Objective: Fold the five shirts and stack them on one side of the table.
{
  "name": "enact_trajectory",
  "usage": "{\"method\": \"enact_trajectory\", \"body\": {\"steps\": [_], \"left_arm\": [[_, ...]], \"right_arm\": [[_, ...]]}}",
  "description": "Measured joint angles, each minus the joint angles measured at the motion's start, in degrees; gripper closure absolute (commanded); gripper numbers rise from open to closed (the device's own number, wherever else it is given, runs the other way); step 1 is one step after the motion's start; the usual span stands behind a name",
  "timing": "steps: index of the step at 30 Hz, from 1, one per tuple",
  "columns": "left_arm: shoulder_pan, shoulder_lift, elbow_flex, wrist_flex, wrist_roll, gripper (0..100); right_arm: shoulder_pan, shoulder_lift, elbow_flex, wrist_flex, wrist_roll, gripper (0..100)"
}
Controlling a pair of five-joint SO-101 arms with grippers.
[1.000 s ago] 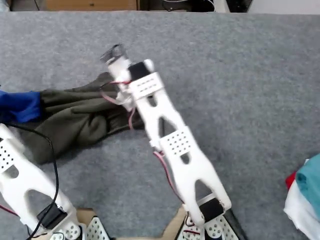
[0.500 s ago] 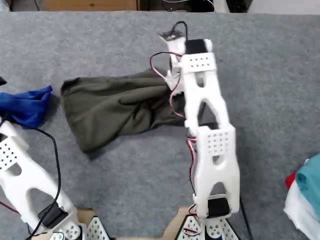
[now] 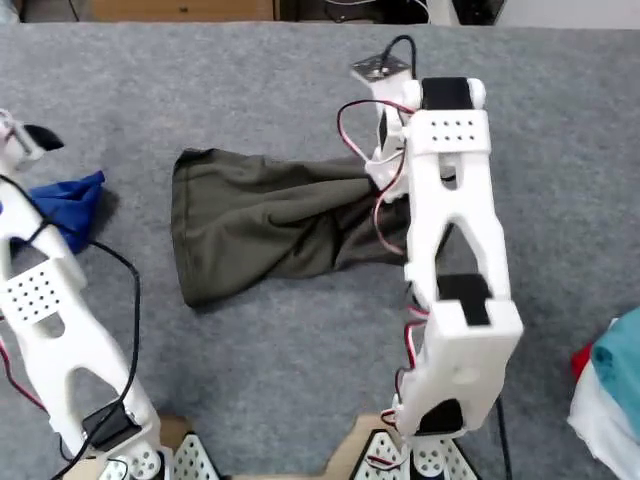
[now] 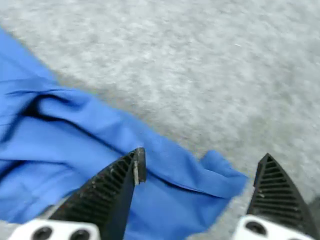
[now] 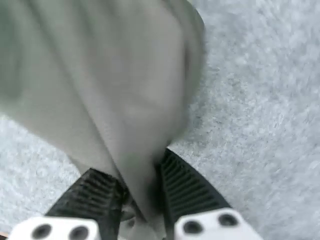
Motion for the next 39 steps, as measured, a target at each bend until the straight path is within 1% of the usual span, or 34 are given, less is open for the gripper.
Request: {"method": "enact_trajectory", "body": {"steps": [3, 5, 13, 17, 20, 25, 28, 31, 35, 39], "left_arm": [[2.90, -0.35, 2.99, 0.00, 0.00, 65], [4.22, -0.44, 4.31, 0.00, 0.00, 65], [5.71, -0.44, 4.75, 0.00, -0.97, 66], [8.97, -0.44, 4.92, 0.00, -0.70, 65], [13.36, -0.44, 4.92, 0.00, 1.76, 65], [21.89, -0.44, 4.92, 0.00, 5.71, 66], [25.23, -0.44, 5.36, 0.00, 8.00, 66], [28.31, -0.44, 8.79, 0.00, 9.05, 66], [29.63, -0.44, 14.07, 0.00, 9.14, 67], [28.66, -0.44, 15.91, 0.00, 10.11, 76]], "right_arm": [[-2.73, -2.64, 1.14, 0.00, 0.35, 68.7], [-2.99, -3.78, 1.76, 0.00, 0.09, 63.3], [-4.57, -13.45, 4.92, 0.09, -0.26, 64.6], [-5.01, -16.00, 4.66, -0.09, -0.26, 64.6], [-5.01, -15.12, 2.99, -2.99, -0.26, 64.6], [-5.01, -5.54, -2.81, -8.70, -0.26, 64.6], [-4.92, 2.11, -7.82, -9.67, -0.26, 64.6], [-3.52, 10.11, -13.63, -11.34, -0.26, 64.6], [-0.62, 21.19, -22.59, -13.80, -0.26, 64.6], [2.02, 30.33, -33.32, -13.89, -0.26, 64.6]]}}
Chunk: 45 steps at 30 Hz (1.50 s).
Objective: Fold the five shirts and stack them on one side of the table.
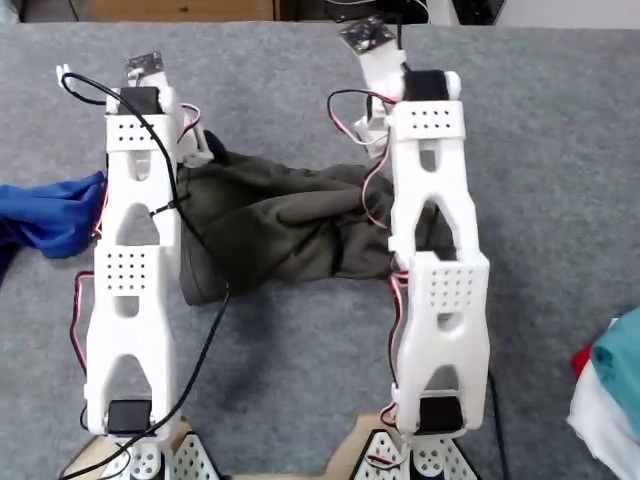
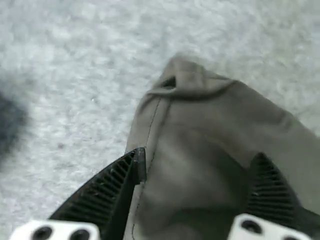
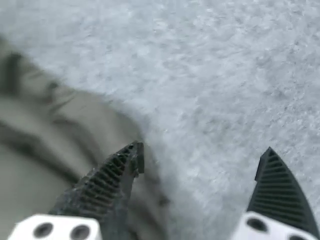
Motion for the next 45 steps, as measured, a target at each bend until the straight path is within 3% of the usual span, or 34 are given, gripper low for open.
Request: {"method": "enact_trajectory", "body": {"steps": [5, 14, 24, 45], "left_arm": [[-0.62, 0.00, 0.00, 0.00, 0.09, 81], [0.18, 0.00, -3.43, -0.18, 0.09, 81], [-0.79, 5.80, -7.21, -14.15, 0.09, 81], [-0.35, 8.18, -7.21, -9.32, 0.09, 82]], "right_arm": [[0.79, 8.00, -13.10, 3.34, 0.00, 64.6], [0.70, 15.74, -31.12, 5.63, 0.00, 64.6], [0.79, 20.84, -32.62, 3.16, 0.00, 64.6], [0.79, 21.54, -32.62, 2.64, 0.00, 64.6]]}}
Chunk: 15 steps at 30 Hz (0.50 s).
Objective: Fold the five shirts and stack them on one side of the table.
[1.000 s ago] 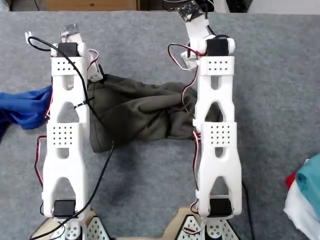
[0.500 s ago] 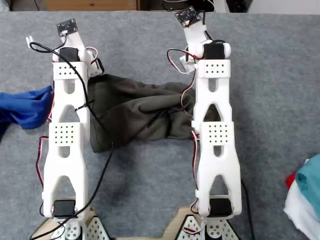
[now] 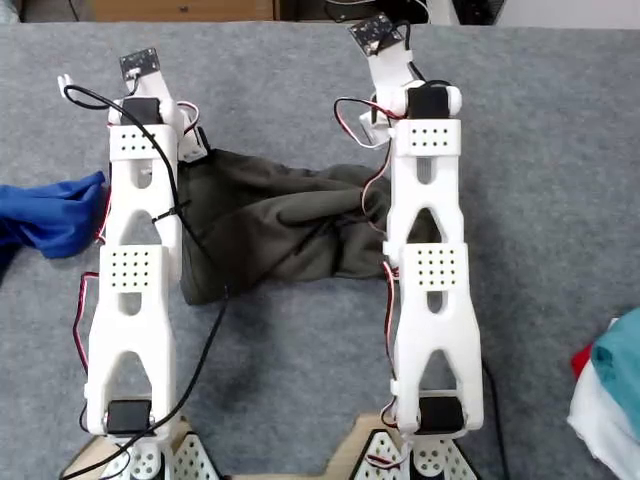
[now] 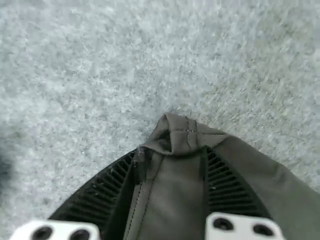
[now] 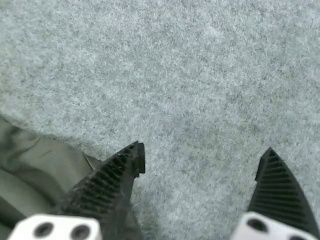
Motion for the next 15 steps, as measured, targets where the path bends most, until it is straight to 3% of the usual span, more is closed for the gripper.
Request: {"method": "enact_trajectory", "body": {"steps": [3, 8, 15], "left_arm": [[0.00, 0.09, 0.00, 0.00, 0.00, 84], [0.00, 2.90, -0.18, -0.53, 0.18, 98], [0.18, 3.43, -0.53, -0.88, 0.18, 98]], "right_arm": [[0.00, 0.00, 0.00, 0.00, 0.00, 65.2], [0.00, 0.00, 0.00, 0.00, 0.00, 66.3], [0.00, 0.00, 0.00, 0.00, 0.00, 66.3]]}}
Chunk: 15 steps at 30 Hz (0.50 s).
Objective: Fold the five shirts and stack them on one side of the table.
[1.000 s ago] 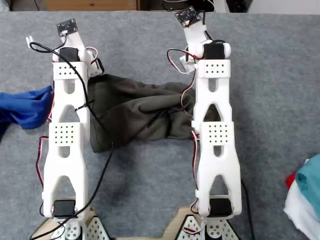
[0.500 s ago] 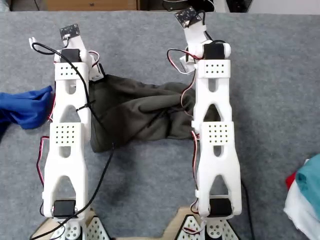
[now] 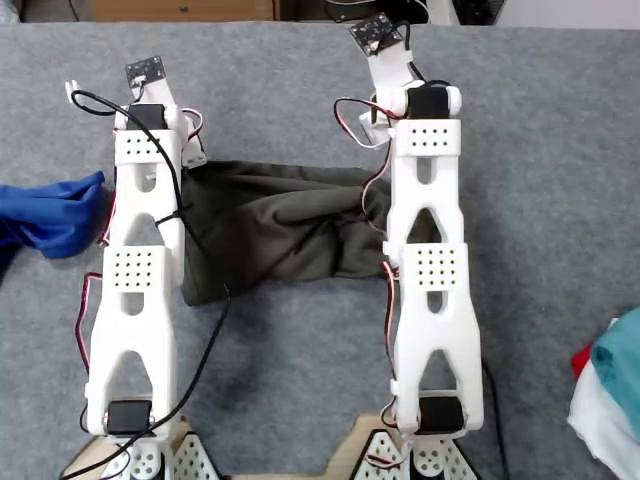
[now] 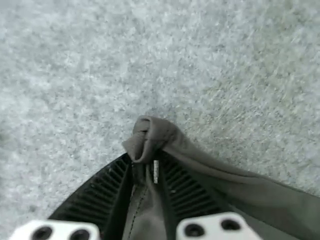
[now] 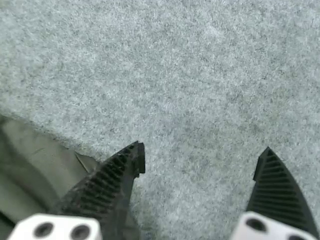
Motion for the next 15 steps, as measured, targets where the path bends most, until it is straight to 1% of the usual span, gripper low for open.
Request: {"method": "enact_trajectory", "body": {"steps": [3, 7, 11, 13, 15], "left_arm": [[0.00, -0.26, -2.46, 2.11, 0.00, 98], [1.49, -3.34, -6.42, 4.84, -0.18, 98], [4.31, -8.70, -6.68, 8.44, -3.78, 98], [5.89, -10.11, -7.03, 9.67, -5.27, 98], [6.86, -10.90, -7.03, 9.93, -6.24, 98]], "right_arm": [[0.00, 0.00, 0.00, 0.79, 0.00, 66.3], [-0.09, -1.05, 0.00, 5.19, 0.00, 66.3], [-2.81, -2.20, 0.00, 7.74, 0.00, 66.3], [-4.57, -1.67, 0.00, 7.56, -0.26, 66.3], [-6.15, 0.44, 0.00, 5.89, -2.37, 66.3]]}}
